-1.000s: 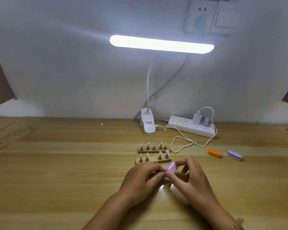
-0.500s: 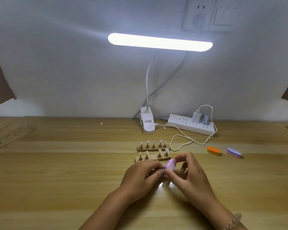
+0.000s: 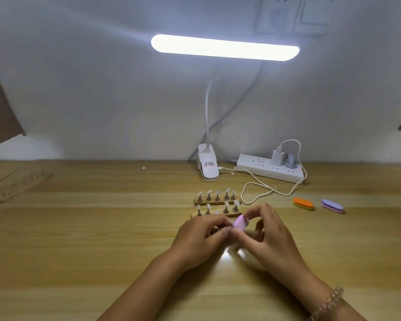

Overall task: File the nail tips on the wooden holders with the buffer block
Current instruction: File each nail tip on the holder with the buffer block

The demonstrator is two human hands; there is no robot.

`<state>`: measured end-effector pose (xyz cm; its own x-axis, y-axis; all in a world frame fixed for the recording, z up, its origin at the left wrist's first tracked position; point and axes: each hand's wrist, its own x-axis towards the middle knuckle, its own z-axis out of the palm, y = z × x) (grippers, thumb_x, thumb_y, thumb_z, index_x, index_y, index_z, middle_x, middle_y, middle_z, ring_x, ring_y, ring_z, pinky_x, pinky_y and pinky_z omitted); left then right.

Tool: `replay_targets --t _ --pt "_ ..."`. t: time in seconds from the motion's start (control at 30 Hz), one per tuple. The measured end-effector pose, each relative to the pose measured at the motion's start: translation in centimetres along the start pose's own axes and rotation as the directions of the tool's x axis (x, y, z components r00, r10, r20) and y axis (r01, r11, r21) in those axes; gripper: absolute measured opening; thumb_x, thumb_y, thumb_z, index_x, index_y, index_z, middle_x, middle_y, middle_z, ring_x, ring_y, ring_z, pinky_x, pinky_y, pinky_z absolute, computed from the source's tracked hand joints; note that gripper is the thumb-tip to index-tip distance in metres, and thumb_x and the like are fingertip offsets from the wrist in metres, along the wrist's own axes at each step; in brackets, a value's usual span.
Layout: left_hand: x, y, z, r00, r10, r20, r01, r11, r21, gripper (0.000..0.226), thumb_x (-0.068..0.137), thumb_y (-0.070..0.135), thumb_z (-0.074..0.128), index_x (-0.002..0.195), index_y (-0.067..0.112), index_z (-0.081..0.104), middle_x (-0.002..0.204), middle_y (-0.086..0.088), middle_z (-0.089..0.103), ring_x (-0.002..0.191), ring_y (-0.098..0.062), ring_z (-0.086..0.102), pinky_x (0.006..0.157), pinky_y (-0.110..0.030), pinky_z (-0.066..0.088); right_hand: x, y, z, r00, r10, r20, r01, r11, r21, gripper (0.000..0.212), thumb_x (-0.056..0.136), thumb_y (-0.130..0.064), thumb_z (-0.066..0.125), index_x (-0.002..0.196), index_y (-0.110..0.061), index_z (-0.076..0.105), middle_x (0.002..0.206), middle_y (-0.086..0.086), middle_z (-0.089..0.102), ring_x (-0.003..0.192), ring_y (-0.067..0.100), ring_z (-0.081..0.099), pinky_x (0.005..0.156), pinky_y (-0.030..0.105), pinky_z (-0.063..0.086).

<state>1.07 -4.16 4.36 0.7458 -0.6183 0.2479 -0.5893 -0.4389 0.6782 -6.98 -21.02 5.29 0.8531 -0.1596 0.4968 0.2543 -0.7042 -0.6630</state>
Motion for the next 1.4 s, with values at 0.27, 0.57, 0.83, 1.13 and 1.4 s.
replay_targets --t 0.27,0.57,0.83,1.13,1.4 --pt "0.1 -0.2 -0.1 1.0 0.012 0.007 -0.012 1.0 0.005 0.012 0.096 0.033 0.058 0.1 0.036 0.07 0.093 0.015 0.071 0.074 -0.001 0.056 0.076 -0.036 0.051 -0.2 0.0 0.2 0.997 -0.047 0.054 0.046 0.999 0.008 0.032 0.075 -0.031 0.081 0.089 -0.028 0.052 0.094 -0.012 0.054 0.068 0.013 0.053 0.059 0.02 0.043" --pt "-0.1 -0.1 0.3 0.998 0.041 -0.042 -0.041 0.999 -0.016 0.011 0.099 0.027 0.057 0.095 0.033 0.066 0.088 0.017 0.069 0.074 -0.002 0.058 0.072 -0.033 0.048 -0.7 -0.5 0.3 0.997 -0.078 -0.008 0.077 0.996 -0.053 0.031 0.076 -0.034 0.079 0.095 -0.027 0.055 0.095 -0.018 0.055 0.081 0.009 0.052 0.069 0.02 0.043" --pt "-0.1 0.0 0.2 0.998 0.046 -0.033 -0.047 0.999 -0.019 0.013 0.093 0.036 0.048 0.092 0.041 0.059 0.084 0.019 0.065 0.077 -0.006 0.059 0.073 -0.037 0.05 -0.6 -0.5 0.5 0.991 -0.124 0.043 0.125 0.992 -0.016 0.026 0.078 -0.031 0.08 0.094 -0.028 0.06 0.096 -0.02 0.06 0.083 0.009 0.056 0.065 0.025 0.048" --pt "-0.2 -0.1 0.3 0.999 0.019 -0.05 -0.025 0.992 -0.124 0.015 0.1 0.026 0.049 0.097 0.03 0.064 0.09 0.019 0.07 0.081 0.001 0.064 0.072 -0.037 0.052 -0.4 -0.4 0.1 0.996 0.073 -0.046 -0.066 0.986 0.151 0.022 0.083 -0.03 0.075 0.097 -0.031 0.058 0.101 -0.02 0.066 0.091 0.003 0.062 0.07 0.017 0.048" --pt "-0.2 0.2 0.2 0.998 0.044 -0.051 -0.046 0.998 -0.037 0.017 0.1 0.026 0.048 0.105 0.027 0.065 0.101 0.013 0.064 0.092 -0.009 0.058 0.082 -0.041 0.049 -0.6 -0.2 0.5 0.995 -0.094 -0.014 0.093 0.994 -0.055 0.027 0.077 -0.025 0.081 0.092 -0.029 0.059 0.105 -0.022 0.065 0.091 0.005 0.06 0.072 0.025 0.05"
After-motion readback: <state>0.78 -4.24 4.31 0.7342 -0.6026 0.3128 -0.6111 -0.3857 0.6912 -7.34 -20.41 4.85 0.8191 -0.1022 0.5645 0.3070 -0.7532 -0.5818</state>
